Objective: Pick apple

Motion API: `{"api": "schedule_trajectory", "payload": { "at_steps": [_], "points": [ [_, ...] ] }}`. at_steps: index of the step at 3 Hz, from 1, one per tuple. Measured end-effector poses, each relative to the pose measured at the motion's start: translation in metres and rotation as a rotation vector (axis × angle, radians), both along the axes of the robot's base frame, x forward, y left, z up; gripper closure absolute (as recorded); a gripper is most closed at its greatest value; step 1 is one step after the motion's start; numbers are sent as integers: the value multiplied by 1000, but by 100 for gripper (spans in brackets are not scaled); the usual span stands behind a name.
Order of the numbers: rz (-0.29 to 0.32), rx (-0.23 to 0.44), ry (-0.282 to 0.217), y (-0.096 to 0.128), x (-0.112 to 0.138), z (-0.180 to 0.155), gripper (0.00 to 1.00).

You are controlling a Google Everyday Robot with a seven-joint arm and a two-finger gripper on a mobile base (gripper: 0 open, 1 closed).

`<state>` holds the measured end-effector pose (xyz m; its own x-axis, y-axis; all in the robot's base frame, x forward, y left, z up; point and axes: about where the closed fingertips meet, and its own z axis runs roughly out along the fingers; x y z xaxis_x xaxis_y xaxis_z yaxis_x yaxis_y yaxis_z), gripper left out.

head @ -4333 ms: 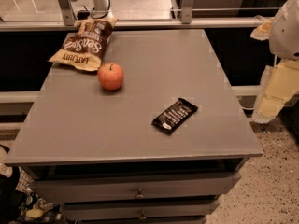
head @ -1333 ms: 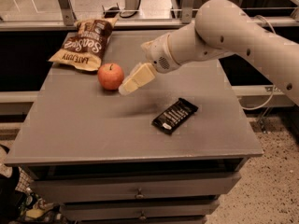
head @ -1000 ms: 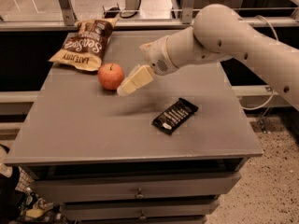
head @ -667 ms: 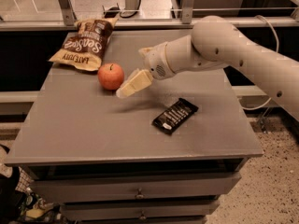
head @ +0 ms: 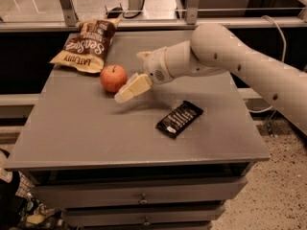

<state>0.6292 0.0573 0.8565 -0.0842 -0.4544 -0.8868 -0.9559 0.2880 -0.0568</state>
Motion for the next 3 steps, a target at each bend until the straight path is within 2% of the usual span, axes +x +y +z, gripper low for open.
{"api": "schedule_trajectory", "payload": {
  "at_steps": [1,3],
  "points": [
    [41,6,17,17,3,-9,0],
    [101,50,27,36,4,-15,3]
  ]
}}
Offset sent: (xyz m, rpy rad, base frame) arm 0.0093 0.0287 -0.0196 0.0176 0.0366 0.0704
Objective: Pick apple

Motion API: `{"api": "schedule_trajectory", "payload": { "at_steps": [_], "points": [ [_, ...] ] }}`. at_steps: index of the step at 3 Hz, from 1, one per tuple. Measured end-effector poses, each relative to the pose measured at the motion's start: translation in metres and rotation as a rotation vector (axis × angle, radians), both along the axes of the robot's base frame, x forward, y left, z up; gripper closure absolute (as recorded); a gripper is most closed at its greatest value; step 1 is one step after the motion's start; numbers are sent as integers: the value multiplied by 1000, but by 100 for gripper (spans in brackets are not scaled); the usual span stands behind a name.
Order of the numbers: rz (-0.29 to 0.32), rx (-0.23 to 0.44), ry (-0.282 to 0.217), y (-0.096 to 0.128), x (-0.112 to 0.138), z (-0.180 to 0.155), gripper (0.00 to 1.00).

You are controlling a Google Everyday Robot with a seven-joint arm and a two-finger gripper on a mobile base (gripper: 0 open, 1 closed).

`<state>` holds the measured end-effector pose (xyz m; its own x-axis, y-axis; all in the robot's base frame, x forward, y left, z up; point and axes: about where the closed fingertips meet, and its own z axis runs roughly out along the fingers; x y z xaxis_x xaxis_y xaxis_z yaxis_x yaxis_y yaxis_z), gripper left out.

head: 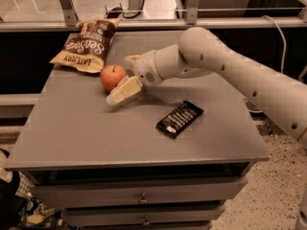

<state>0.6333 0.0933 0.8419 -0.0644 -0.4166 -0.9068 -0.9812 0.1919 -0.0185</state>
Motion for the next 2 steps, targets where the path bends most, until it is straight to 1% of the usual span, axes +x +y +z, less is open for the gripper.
{"api": "schedule_trajectory", "payload": {
  "at_steps": [1,2],
  "points": [
    [29,13,-7,7,-3,2,25],
    [35,13,-6,10,-4,2,54]
  ]
}}
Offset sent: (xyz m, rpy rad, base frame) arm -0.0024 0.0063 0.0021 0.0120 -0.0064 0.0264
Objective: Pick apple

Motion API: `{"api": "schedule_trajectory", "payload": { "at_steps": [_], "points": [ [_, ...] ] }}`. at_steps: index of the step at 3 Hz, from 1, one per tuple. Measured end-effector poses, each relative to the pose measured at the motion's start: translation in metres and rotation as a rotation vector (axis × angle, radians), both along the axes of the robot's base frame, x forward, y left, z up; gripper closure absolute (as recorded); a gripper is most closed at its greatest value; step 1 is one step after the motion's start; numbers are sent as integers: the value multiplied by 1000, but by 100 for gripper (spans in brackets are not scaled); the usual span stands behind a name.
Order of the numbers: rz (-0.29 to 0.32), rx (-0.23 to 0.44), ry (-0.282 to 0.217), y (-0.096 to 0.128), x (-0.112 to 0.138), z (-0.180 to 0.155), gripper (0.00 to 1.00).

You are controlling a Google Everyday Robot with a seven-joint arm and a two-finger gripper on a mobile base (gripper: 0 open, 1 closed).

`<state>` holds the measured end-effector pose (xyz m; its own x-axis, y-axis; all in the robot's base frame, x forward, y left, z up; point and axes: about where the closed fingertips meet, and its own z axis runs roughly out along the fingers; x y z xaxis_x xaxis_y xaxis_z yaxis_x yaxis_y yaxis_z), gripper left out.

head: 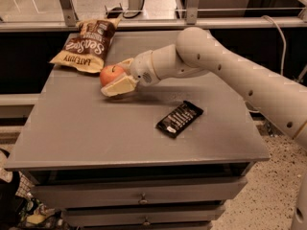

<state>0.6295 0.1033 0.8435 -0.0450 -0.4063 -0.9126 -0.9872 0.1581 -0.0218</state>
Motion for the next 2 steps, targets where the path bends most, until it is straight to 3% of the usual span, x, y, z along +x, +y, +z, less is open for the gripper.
{"api": "schedule_trajectory", "payload": {
  "at_steps": [2],
  "points": [
    [10,0,2,5,-2,-1,100]
  ]
}}
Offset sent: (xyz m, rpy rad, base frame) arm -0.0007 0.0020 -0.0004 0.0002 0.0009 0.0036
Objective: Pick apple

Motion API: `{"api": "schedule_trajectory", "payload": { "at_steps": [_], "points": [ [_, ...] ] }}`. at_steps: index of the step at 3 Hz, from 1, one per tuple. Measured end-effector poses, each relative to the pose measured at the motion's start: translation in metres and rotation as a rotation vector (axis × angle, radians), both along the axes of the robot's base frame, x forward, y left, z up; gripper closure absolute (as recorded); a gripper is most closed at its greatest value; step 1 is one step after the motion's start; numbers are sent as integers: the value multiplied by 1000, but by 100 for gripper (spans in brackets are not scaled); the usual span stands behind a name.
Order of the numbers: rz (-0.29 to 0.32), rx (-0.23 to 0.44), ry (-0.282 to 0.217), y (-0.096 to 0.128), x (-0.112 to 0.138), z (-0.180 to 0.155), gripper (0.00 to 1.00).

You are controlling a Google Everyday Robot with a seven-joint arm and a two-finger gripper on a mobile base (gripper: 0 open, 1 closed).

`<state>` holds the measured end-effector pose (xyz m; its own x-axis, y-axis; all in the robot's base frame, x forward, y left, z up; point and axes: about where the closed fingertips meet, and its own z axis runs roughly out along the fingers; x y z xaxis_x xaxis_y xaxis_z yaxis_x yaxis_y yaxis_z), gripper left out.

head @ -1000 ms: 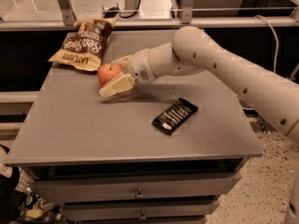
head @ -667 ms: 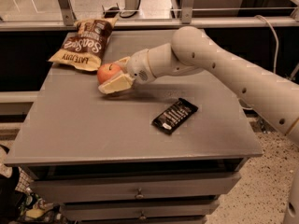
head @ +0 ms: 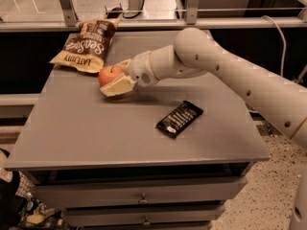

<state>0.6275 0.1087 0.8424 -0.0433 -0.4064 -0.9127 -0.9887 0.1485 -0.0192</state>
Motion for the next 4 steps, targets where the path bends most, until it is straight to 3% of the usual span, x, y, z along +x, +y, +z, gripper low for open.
{"api": "schedule_trajectory", "payload": {
  "at_steps": [1,3,4],
  "points": [
    [0,0,0,0,0,0,100],
    [66,9,-53,11,-1,27,100],
    [106,26,-124,13,-4,59,100]
  ]
}}
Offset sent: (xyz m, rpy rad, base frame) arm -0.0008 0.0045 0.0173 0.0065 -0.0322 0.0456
